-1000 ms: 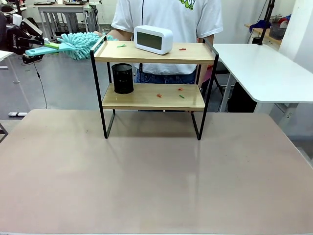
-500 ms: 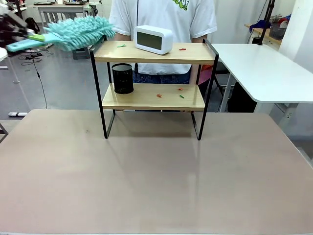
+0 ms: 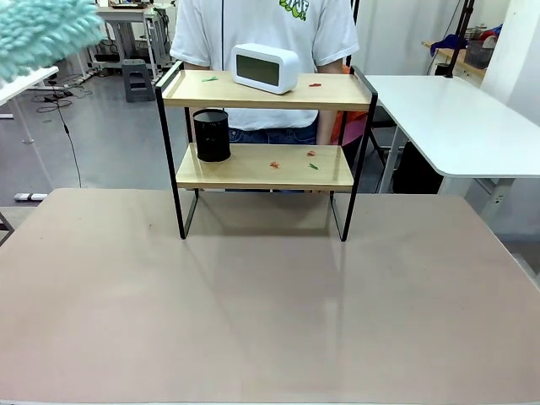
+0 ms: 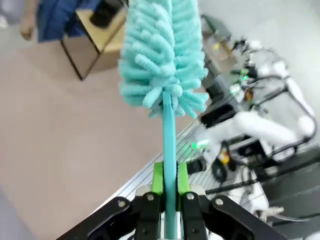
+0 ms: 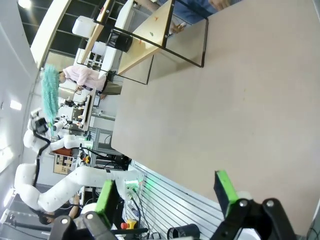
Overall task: Clean the shelf.
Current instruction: Pick up the Duster from the human.
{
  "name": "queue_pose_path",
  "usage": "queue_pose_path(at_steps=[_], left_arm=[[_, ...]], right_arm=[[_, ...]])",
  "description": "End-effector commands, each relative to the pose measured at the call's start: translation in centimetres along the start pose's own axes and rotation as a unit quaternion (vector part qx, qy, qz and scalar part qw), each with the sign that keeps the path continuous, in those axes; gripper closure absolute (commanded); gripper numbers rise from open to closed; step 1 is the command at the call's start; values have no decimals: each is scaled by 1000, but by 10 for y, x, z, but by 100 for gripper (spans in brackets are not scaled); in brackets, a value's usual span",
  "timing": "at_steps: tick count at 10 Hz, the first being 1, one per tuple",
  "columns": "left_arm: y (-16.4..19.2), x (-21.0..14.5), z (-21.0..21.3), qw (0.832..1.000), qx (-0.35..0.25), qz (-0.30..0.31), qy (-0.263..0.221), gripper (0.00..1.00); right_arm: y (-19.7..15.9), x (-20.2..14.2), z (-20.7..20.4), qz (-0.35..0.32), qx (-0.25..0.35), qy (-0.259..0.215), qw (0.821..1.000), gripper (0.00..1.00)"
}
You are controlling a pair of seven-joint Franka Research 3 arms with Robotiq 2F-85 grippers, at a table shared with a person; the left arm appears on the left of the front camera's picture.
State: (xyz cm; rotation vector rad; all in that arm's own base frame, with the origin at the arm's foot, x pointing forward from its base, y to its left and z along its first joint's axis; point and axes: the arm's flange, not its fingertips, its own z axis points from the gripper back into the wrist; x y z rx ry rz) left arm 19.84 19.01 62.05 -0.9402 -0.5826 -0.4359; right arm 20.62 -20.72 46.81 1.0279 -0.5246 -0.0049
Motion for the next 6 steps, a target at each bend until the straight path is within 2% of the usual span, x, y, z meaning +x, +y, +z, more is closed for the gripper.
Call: queue_pose_path(at_steps=[1, 2, 3, 6], left_arm=[[18, -26, -25, 997, 59, -37, 11, 100], [31, -26, -35, 996, 84, -7, 1, 100], [-3, -23, 1, 999, 20, -21, 13, 100], [-3, -23, 1, 999, 20, -21, 13, 100]], right_arm=[[1, 2, 0, 13, 8, -7, 1000, 0], [1, 2, 0, 13, 8, -7, 1000, 0], [1, 2, 0, 13, 8, -7, 1000, 0], [1, 2, 0, 13, 8, -7, 1000, 0]])
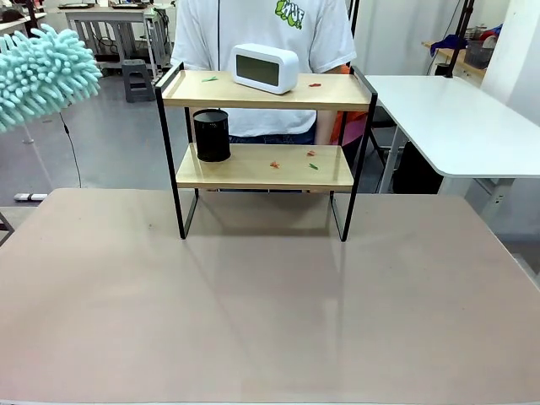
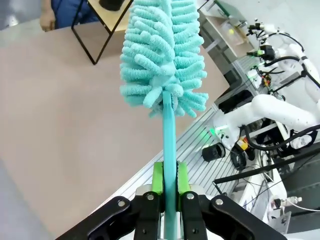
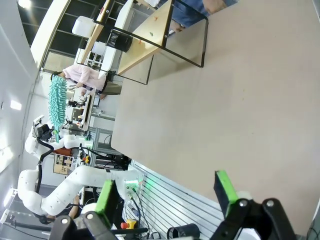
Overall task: Clean the shelf.
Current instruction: Pick up the Duster from the human, then clean the specific tier of the Shelf with the Duster once objects are removed.
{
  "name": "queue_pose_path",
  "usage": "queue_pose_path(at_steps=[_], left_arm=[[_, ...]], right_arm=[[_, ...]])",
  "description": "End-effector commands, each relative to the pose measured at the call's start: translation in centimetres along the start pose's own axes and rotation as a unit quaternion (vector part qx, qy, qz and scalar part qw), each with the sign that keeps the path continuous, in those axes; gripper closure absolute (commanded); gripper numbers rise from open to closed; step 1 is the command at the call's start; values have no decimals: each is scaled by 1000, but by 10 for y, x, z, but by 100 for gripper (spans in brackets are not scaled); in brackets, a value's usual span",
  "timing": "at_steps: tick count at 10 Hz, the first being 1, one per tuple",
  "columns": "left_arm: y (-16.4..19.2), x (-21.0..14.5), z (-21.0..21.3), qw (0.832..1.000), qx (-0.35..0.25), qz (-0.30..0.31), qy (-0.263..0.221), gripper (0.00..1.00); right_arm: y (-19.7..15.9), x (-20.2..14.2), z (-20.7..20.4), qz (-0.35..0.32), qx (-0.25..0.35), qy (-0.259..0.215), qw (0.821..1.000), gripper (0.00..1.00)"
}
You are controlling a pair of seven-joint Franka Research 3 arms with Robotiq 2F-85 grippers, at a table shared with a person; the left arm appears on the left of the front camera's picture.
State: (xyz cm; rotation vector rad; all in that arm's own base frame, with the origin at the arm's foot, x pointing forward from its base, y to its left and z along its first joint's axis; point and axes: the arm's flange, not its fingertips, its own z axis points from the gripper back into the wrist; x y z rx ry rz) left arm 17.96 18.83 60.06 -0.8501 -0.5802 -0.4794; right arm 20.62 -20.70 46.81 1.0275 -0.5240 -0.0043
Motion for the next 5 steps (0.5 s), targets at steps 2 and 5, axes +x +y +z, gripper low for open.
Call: queue_pose_path(at_steps=[2, 5], left_arm=[[-3, 4, 7, 1000, -14, 6, -9, 100], [-3, 4, 7, 1000, -14, 6, -9, 100]], right_arm=[[1, 2, 0, 13, 8, -7, 1000, 0], [1, 2, 0, 13, 8, -7, 1000, 0]])
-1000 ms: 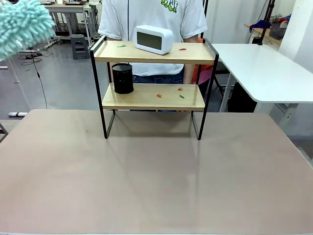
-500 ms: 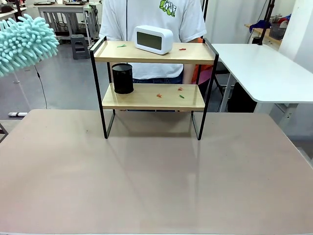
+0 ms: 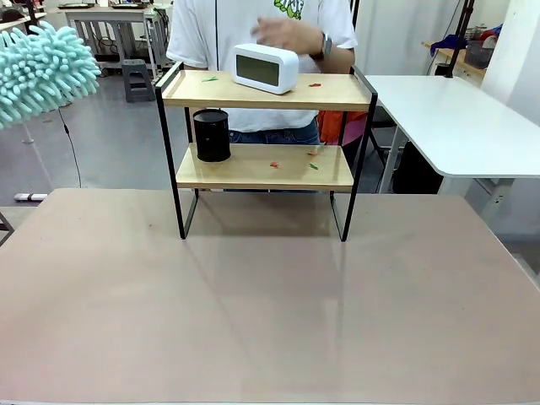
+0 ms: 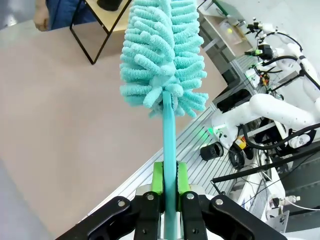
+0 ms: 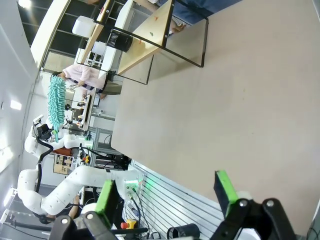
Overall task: Clean the shelf.
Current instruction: Clean the specific tier of the Shelf with the Duster once objects are removed.
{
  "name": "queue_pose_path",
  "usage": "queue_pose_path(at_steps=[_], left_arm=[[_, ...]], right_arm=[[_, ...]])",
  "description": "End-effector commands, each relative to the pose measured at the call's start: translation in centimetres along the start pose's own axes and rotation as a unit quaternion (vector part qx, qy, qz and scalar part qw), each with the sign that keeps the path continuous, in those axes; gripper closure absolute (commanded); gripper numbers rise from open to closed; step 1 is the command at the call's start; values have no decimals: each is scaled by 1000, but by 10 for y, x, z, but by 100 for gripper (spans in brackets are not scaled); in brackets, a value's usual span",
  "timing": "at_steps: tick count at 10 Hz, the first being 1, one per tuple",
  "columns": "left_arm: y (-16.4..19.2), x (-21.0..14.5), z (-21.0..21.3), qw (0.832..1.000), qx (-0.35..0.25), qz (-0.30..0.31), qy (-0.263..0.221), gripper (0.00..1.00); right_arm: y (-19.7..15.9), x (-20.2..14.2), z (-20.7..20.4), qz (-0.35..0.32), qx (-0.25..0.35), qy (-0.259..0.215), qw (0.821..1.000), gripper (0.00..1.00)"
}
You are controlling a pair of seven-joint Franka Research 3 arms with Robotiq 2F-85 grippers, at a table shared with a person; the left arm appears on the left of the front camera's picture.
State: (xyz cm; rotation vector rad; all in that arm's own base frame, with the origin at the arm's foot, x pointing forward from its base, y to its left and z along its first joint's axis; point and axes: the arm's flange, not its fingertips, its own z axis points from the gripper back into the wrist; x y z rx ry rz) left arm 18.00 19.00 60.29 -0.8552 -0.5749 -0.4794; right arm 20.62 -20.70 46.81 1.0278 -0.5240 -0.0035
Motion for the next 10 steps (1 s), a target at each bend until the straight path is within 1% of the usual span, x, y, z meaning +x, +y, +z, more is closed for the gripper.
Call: queue_pose_path(at_steps=[1, 7, 8, 9, 10], left_arm=[[-2, 2, 4, 1000, -11, 4, -10, 100], [-2, 2, 4, 1000, -11, 4, -10, 100], [0, 0, 0, 1000, 0, 0, 0, 88], [-17, 12, -7, 1000, -20, 19, -2, 88], [-44, 44, -23, 997, 17, 77, -14, 88]], right_arm=[[1, 2, 0, 13, 8, -7, 1000, 0], [1, 2, 0, 13, 8, -7, 1000, 0], [1, 2, 0, 13, 8, -7, 1000, 0], [1, 2, 0, 13, 8, -7, 1000, 0], [1, 2, 0, 13, 8, -7, 1000, 0]])
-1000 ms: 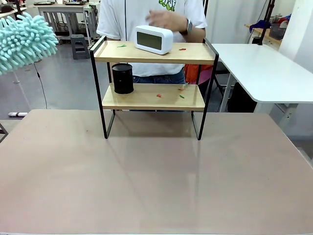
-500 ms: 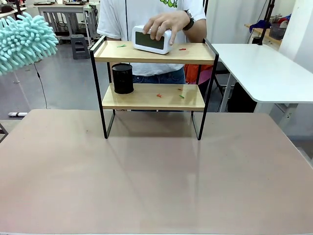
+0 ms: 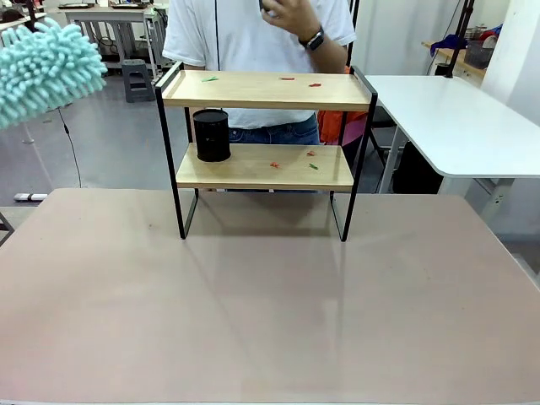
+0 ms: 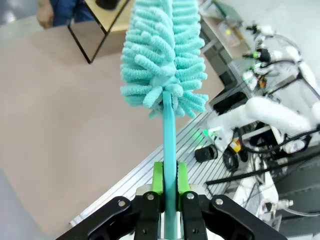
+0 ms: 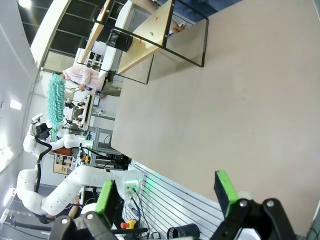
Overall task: Clean the shelf.
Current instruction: Clean the specific tier of the Shelf with the Duster once objects are removed.
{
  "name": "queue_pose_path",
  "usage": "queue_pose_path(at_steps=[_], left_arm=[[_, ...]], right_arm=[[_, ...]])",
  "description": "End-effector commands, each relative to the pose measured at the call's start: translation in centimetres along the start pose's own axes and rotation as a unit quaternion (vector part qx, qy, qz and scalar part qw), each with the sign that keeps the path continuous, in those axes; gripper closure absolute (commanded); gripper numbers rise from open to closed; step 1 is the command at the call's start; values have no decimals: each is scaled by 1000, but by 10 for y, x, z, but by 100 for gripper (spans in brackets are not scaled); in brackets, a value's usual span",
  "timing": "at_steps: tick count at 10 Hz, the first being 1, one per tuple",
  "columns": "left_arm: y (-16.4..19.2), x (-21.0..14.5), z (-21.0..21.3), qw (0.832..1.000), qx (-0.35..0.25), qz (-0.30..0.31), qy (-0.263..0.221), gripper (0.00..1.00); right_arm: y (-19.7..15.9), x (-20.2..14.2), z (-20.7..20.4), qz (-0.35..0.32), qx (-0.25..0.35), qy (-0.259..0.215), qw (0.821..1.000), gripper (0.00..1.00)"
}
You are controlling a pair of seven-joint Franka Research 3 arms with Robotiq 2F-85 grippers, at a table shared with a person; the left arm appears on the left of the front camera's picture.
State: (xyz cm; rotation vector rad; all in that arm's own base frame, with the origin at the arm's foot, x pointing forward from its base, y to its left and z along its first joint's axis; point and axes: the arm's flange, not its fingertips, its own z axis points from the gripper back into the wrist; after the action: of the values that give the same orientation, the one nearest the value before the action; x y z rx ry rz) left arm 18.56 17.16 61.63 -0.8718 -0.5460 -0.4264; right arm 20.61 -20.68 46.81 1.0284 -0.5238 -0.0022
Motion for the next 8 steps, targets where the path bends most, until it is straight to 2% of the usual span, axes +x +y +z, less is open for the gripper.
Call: queue_pose_path(at_steps=[1, 2, 3, 4, 5, 6, 7, 8], left_arm=[[-62, 59, -25, 994, 27, 105, -7, 88], [-87, 93, -37, 988, 87, 131, -2, 88], [-105, 133, -59, 974, 166, 154, -6, 88], [-118, 165, -83, 970, 193, 148, 9, 88], [-126, 193, -109, 965, 218, 149, 3, 88], [-135, 214, -137, 966, 224, 130, 9, 88], [-143, 223, -161, 974, 196, 103, 51, 88], [-150, 197, -134, 970, 212, 122, -14, 88]], right_arm=[[1, 2, 1, 13, 8, -8, 1000, 0], [1, 2, 1, 13, 8, -8, 1000, 0], [1, 2, 1, 13, 8, -8, 1000, 0], [1, 2, 1, 13, 8, -8, 1000, 0], [1, 2, 1, 13, 8, -8, 1000, 0], [1, 2, 1, 13, 8, -8, 1000, 0], [1, 2, 1, 13, 8, -8, 1000, 0], [1, 2, 1, 13, 8, -8, 1000, 0]])
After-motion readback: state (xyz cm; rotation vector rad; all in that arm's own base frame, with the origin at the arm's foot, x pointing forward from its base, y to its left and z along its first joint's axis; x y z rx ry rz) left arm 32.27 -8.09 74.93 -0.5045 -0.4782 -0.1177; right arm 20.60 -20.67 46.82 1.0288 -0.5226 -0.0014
